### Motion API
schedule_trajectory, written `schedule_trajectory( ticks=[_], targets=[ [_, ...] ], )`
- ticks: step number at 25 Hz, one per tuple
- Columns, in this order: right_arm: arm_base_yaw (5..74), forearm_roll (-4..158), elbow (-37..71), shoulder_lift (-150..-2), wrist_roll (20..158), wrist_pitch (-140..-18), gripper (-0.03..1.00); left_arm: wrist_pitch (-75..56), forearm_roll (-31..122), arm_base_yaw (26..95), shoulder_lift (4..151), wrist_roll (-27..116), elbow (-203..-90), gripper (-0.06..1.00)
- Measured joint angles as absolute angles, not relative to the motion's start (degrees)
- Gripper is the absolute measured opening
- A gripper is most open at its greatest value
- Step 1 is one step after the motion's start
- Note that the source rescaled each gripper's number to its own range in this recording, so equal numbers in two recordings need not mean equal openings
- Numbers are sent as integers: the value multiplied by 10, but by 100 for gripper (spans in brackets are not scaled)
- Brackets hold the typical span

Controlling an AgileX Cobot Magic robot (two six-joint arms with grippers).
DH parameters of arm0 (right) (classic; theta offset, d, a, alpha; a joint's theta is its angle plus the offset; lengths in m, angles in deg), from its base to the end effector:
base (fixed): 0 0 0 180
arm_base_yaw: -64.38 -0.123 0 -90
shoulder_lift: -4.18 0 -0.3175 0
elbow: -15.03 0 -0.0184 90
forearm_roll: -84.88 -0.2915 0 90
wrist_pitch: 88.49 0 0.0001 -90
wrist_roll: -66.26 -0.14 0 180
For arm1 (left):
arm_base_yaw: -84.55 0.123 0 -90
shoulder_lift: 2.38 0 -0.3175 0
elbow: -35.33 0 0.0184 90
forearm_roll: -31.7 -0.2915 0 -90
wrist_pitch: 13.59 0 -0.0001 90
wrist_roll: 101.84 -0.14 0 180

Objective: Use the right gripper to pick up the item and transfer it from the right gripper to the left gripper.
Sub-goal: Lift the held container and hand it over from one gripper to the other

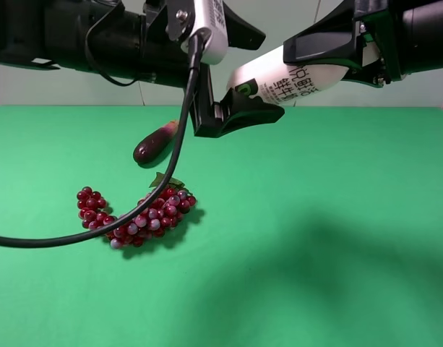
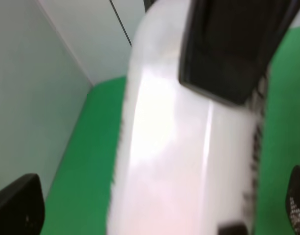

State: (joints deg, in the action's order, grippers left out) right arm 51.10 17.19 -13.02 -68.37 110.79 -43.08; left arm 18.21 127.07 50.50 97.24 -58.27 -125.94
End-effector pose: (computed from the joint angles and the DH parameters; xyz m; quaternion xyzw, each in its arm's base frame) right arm 0.2555 0.1551 0.3351 -0.1581 0.8200 0.4100 0.3667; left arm 0.3120 -0.2996 0.2634 0.6062 0.5591 -0.2023 0.5282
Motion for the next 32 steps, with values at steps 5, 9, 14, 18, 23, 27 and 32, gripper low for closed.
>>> schedule_trajectory(
  ticks=[5,9,14,18,23,27,32],
  targets=[
    [511,172,-130,-684,1109,-429,9,190,1300,501,998,-592,-1285,97],
    [511,172,-130,-684,1111,-427,9,202,1303,501,1014,-601,-1289,97],
    [511,172,-130,-684,1113,-427,9,212,1304,501,1025,-604,-1293,92],
    [511,172,-130,-684,1113,-426,9,212,1305,501,1030,-604,-1293,85],
    [511,172,-130,-684,1115,-428,9,213,1304,501,1031,-605,-1293,54],
    [511,168,-128,-684,1115,-433,9,218,1301,499,1031,-606,-1293,18],
    [511,168,-128,-684,1117,-430,9,221,1293,499,1031,-610,-1293,7]
  ],
)
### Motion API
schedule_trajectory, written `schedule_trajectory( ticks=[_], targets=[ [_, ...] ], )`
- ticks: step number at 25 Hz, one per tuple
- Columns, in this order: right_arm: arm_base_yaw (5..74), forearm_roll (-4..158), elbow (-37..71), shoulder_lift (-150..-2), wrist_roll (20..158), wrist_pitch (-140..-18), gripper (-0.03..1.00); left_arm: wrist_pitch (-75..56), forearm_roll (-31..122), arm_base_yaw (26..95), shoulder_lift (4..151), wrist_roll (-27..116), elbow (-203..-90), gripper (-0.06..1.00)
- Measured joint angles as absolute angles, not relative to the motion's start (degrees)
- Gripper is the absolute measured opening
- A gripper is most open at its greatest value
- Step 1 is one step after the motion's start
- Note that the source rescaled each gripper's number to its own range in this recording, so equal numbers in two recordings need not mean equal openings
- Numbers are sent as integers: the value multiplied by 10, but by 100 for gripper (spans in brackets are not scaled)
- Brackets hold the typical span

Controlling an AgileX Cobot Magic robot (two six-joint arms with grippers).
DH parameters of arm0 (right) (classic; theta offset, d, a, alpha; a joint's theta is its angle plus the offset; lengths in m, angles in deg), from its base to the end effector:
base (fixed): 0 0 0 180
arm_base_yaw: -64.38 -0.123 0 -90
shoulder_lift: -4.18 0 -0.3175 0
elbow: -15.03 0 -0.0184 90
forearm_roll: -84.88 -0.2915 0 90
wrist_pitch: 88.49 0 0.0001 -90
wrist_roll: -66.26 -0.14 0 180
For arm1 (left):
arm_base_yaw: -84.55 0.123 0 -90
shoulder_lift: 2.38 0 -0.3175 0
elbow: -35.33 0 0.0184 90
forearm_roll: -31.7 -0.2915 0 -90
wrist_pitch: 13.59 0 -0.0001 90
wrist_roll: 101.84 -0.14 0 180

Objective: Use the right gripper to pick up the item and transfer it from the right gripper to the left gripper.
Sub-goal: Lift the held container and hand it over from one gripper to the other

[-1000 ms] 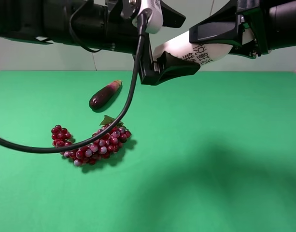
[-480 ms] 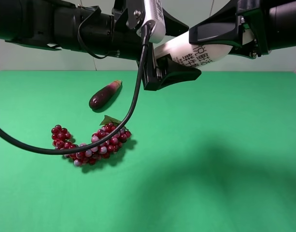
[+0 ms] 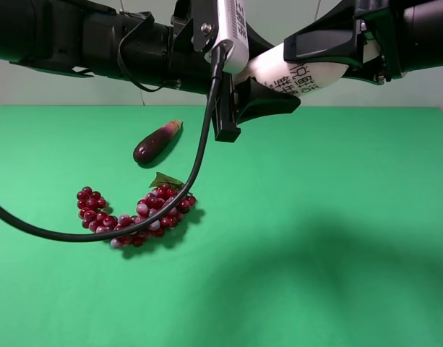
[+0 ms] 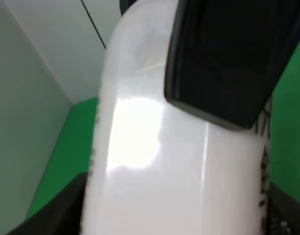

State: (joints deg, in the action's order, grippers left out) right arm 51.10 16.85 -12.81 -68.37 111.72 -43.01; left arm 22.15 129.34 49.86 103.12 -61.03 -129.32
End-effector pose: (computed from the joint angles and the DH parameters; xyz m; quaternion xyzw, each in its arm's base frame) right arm 0.2557 0.1555 0.3370 -0.1639 0.8170 0.4095 0.3713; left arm 0.3219 -0.3215 0.2464 0.6166 0.5427 -0.2338 0.5202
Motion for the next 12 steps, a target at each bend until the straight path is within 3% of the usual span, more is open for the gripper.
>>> schedule_trajectory(
  ticks=[12],
  targets=[
    [511,167,-128,-684,1119,-431,9,220,1290,498,1031,-577,-1293,7]
  ],
)
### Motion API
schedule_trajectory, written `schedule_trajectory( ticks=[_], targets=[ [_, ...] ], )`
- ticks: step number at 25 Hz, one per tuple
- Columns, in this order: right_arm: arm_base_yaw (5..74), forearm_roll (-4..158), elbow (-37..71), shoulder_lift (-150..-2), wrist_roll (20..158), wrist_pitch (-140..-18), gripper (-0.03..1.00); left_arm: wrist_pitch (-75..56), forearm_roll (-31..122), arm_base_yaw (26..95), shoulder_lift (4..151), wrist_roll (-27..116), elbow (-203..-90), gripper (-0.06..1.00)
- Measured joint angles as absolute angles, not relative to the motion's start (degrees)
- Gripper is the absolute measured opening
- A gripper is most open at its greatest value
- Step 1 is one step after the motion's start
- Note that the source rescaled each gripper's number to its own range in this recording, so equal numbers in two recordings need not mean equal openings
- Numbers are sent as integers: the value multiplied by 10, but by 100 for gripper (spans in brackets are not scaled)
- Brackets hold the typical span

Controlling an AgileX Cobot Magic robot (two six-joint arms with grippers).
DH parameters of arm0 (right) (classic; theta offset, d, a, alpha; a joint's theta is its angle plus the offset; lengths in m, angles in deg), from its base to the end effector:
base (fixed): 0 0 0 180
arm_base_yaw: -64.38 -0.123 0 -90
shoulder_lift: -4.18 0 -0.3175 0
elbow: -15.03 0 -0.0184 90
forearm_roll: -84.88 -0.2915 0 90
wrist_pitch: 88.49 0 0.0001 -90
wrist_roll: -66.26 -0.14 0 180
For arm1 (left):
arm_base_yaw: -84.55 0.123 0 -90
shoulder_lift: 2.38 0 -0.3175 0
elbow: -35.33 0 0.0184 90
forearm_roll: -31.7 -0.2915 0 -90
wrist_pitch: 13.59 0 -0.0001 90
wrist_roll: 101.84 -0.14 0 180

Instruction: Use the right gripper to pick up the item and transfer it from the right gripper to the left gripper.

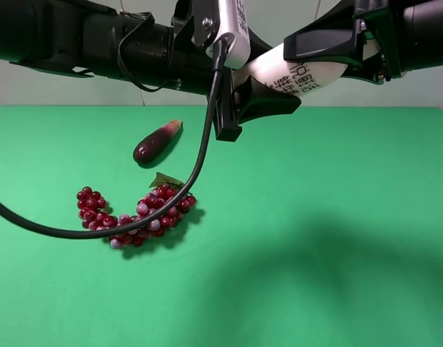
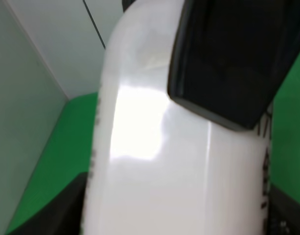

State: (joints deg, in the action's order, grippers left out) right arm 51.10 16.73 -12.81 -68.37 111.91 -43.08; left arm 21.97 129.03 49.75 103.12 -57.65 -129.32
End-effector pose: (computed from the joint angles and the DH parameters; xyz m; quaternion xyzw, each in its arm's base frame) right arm 0.2558 0.1555 0.3372 -0.1643 0.8165 0.4094 0.3724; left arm 0.3214 -0.3218 0.2458 0.6027 0.5599 -0.2471 0.5121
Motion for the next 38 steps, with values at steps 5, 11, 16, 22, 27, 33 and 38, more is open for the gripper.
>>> schedule_trajectory(
  ticks=[5,11,16,22,27,33,38],
  targets=[
    [511,167,-128,-684,1119,-431,9,218,1290,498,1031,-571,-1293,7],
    [511,167,-128,-684,1119,-431,9,218,1289,498,1031,-570,-1293,7],
    [511,165,-128,-684,1119,-431,9,220,1289,498,1031,-567,-1293,7],
    [511,149,-126,-683,1119,-431,72,208,1291,498,1033,-558,-1293,0],
    [511,146,-126,-682,1119,-434,85,206,1291,498,1033,-556,-1293,0],
    [511,146,-126,-673,1119,-460,99,206,1291,498,1033,-556,-1293,0],
    [511,172,-126,-633,1115,-514,99,206,1291,498,1033,-556,-1293,0]
  ],
)
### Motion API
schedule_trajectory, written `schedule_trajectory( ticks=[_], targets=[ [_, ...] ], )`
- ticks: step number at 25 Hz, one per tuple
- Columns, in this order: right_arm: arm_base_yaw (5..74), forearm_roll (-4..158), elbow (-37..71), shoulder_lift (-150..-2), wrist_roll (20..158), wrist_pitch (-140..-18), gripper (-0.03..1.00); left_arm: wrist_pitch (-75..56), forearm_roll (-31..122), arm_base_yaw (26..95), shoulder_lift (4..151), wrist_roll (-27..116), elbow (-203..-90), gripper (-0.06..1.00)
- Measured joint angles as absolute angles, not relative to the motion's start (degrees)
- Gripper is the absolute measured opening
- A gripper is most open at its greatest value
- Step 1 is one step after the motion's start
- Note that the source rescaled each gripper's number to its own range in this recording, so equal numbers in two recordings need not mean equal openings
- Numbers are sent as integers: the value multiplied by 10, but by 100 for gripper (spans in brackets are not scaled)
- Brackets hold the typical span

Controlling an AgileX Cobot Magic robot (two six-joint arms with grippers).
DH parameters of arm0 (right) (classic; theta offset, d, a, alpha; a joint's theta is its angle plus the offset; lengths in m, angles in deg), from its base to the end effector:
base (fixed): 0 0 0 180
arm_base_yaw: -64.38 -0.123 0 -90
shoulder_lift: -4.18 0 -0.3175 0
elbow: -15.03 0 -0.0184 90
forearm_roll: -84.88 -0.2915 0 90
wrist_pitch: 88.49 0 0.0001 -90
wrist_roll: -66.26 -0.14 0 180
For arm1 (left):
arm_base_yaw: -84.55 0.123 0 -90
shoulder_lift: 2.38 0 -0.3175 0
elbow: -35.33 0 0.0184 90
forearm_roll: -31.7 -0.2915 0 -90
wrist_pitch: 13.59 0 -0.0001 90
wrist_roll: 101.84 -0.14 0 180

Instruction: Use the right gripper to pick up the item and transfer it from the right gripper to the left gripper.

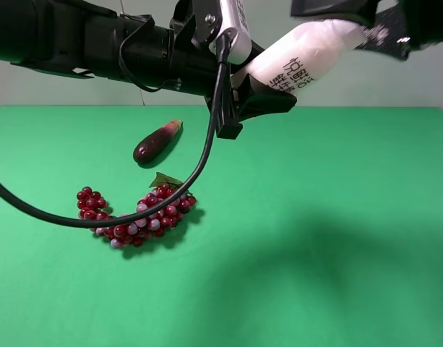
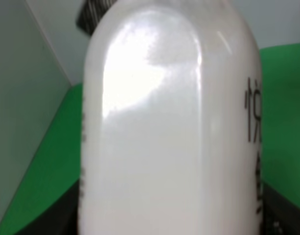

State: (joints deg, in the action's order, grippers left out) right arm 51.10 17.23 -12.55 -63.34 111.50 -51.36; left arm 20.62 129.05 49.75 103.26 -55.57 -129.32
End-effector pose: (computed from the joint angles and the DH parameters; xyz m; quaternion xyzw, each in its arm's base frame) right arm 0.2534 0.1402 0.3668 -0.1359 0.7945 0.3755 0.4574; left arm 0.3244 -0.3206 0.2435 0.5901 0.5778 -0.2469 0.5069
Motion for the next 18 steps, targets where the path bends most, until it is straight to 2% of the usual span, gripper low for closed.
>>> schedule_trajectory(
  ticks=[8,15,18],
  targets=[
    [511,306,-126,-592,1043,-557,99,207,1291,498,1033,-555,-1293,0],
    [509,674,-126,-519,761,-559,100,203,1291,498,1033,-554,-1293,0],
    [509,825,-126,-479,633,-519,100,204,1291,498,1033,-554,-1293,0]
  ],
)
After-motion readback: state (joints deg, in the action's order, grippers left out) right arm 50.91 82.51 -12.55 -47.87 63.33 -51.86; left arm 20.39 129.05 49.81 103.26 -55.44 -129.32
